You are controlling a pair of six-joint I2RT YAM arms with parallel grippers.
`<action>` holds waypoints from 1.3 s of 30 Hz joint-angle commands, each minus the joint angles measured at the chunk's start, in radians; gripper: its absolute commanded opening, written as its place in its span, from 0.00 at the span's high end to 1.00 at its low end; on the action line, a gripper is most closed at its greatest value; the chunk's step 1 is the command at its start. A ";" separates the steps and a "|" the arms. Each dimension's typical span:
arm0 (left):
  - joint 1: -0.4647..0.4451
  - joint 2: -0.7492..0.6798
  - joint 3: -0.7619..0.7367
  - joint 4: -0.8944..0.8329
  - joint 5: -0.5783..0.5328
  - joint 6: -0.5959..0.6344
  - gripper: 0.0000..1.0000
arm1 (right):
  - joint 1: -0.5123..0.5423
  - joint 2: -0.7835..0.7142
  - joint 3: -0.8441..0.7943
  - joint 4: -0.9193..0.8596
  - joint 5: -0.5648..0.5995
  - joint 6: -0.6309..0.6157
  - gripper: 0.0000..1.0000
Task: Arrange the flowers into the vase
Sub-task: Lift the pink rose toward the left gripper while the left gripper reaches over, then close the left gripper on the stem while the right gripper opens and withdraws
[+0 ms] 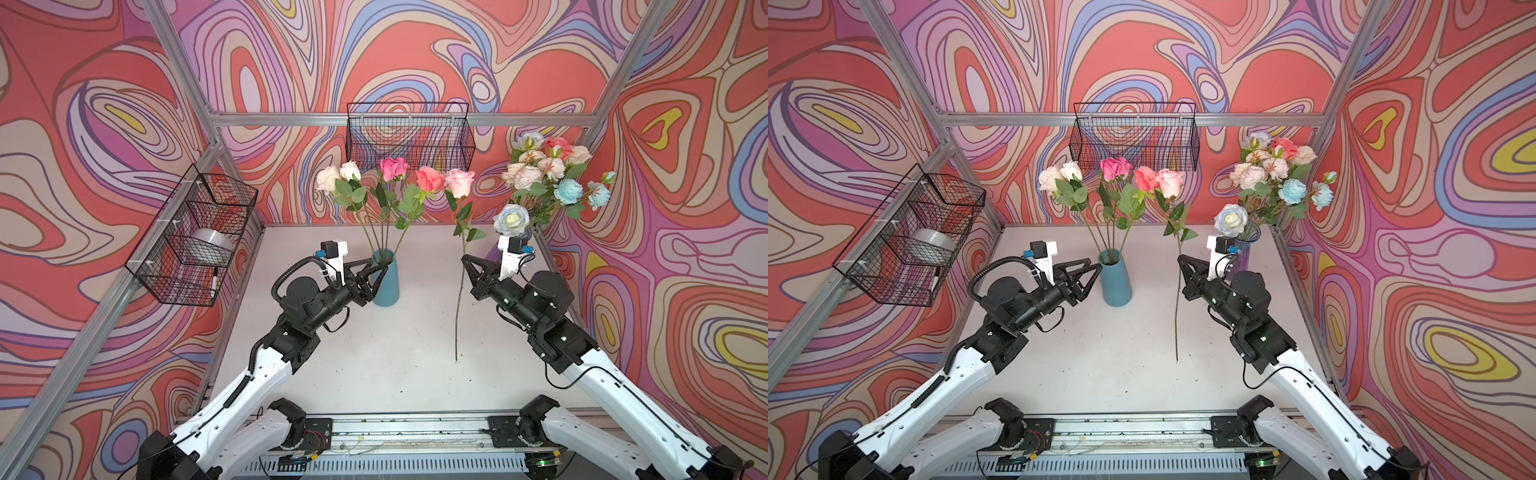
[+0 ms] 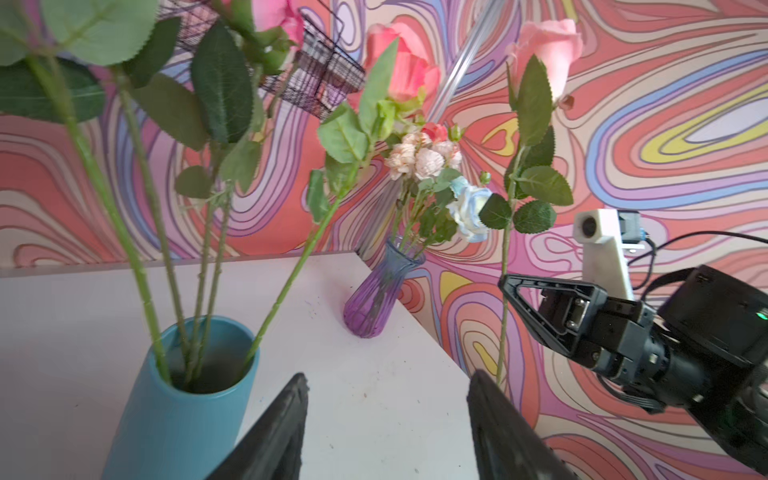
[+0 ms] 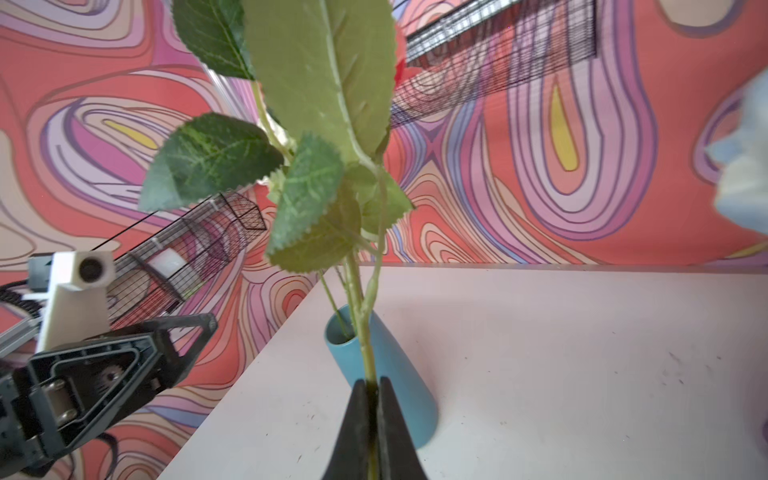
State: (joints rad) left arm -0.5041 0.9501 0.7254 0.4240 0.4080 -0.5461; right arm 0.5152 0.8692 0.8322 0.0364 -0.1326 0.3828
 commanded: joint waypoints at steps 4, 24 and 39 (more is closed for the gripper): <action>-0.001 0.051 0.040 0.157 0.287 -0.038 0.40 | 0.132 0.035 0.052 0.002 -0.032 -0.061 1.00; -0.152 0.253 0.101 0.114 0.419 -0.070 0.46 | 0.221 0.156 0.060 0.263 -0.025 0.003 1.00; -0.166 0.255 0.079 0.128 0.334 -0.067 0.87 | 0.245 0.209 0.071 0.300 -0.054 0.033 1.00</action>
State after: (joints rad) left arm -0.6632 1.2087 0.7986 0.5350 0.7719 -0.6296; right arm 0.7509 1.0725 0.8974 0.3065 -0.1711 0.4030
